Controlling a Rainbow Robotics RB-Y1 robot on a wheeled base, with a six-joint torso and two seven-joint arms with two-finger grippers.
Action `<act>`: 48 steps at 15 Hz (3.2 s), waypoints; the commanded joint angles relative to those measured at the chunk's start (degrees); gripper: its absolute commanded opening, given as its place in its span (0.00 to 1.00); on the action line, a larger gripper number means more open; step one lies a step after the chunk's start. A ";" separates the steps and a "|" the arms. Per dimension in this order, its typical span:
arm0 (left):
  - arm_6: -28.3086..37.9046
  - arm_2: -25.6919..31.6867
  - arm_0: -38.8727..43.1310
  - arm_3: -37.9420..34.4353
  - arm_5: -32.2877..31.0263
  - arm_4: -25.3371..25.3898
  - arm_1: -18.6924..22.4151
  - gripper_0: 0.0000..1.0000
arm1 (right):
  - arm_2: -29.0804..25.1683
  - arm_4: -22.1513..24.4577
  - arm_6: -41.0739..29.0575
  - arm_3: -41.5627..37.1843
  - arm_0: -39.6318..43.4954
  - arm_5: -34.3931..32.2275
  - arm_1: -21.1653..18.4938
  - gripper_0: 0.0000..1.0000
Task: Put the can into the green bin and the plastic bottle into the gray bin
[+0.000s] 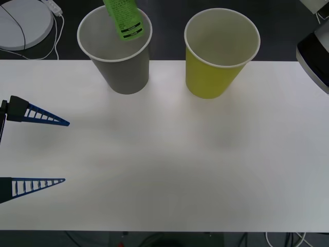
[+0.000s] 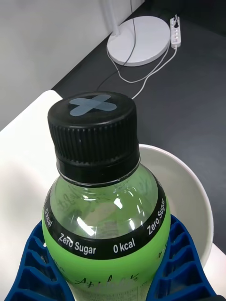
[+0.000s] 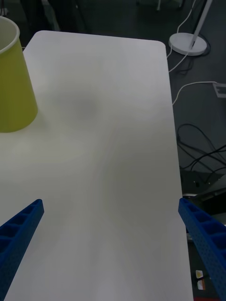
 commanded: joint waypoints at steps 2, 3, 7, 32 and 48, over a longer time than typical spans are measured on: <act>0.00 0.00 0.00 0.00 0.00 0.00 0.00 1.00 | 0.00 1.06 0.01 2.13 -0.79 1.04 1.69 0.00; 0.00 0.00 0.00 0.00 0.00 0.00 0.00 1.00 | 0.00 1.23 -0.07 2.48 -0.88 1.04 1.96 0.00; 0.00 0.00 0.00 0.00 0.00 0.00 0.00 1.00 | 0.00 1.94 0.01 3.89 -1.49 1.74 3.10 0.00; 0.00 0.00 0.00 0.00 0.00 0.00 0.00 1.00 | -0.97 -0.52 3.53 -5.87 2.55 -0.54 -3.05 1.00; 0.00 0.00 0.00 0.00 0.00 0.00 0.00 1.00 | -18.37 -3.78 19.44 -36.37 26.81 -9.24 -15.27 1.00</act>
